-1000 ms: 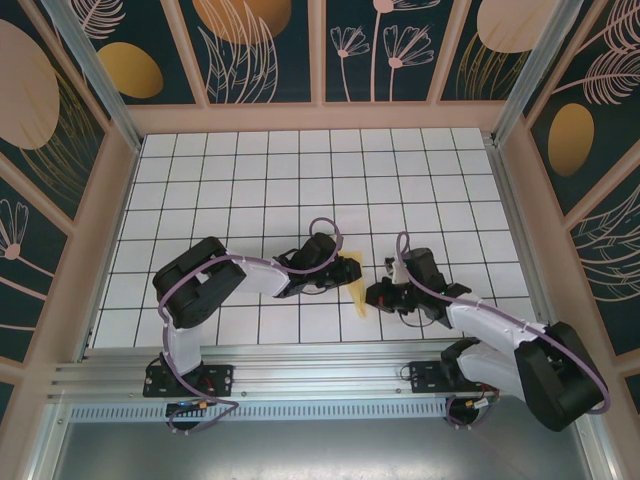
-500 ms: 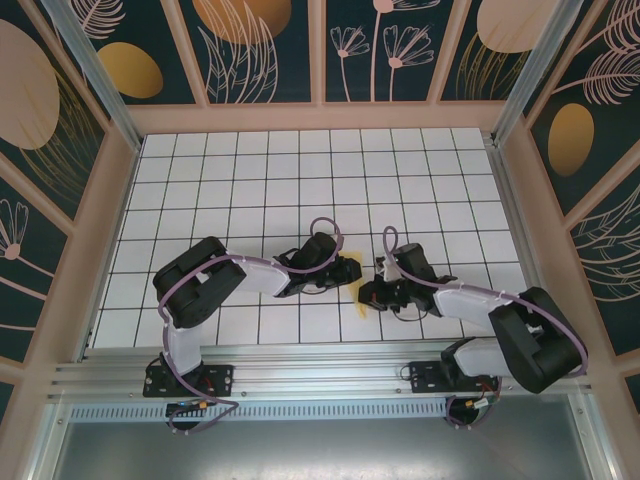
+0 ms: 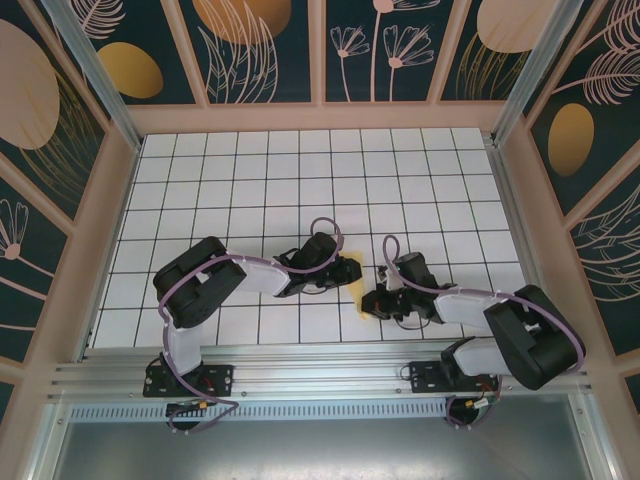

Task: Fold a paper plane with a square sheet of paper (pick it up from the middle)
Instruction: Perform the fifth fold on the wing at the bottom-center of the table.

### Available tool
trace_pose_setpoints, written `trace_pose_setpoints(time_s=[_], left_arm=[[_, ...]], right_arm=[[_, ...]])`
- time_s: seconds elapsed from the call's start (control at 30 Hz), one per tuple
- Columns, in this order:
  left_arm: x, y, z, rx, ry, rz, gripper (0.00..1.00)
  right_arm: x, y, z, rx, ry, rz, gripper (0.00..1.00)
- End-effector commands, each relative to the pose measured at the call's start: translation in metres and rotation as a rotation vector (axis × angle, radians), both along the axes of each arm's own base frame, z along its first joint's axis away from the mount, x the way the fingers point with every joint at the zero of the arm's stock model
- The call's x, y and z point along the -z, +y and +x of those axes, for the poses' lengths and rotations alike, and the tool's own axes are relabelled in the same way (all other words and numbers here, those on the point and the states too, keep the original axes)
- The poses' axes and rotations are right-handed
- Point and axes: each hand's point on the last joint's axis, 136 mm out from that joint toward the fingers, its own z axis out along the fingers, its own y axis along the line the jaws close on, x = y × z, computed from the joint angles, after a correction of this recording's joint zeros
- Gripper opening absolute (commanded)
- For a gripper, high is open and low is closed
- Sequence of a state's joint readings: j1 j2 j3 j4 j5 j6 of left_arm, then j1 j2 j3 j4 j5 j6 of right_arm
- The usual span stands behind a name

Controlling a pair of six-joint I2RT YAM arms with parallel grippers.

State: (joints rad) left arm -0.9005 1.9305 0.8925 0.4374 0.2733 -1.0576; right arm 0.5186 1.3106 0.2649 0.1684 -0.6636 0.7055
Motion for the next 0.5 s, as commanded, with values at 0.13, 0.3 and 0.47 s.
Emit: trace_pose_setpoints(time_s=[0.13, 0.3, 0.47], left_arm=[[0.026, 0.007, -0.002, -0.002, 0.022, 0.076, 0.33], [0.025, 0.006, -0.002, -0.001, 0.022, 0.074, 0.33], [0.023, 0.005, -0.002, 0.003, 0.02, 0.066, 0.33]], right_arm=[[0.004, -0.009, -0.031, -0.039, 0.059, 0.002, 0.06], [0.016, -0.02, -0.042, -0.03, 0.101, -0.054, 0.07], [0.03, -0.03, -0.047, -0.01, 0.13, -0.117, 0.07]])
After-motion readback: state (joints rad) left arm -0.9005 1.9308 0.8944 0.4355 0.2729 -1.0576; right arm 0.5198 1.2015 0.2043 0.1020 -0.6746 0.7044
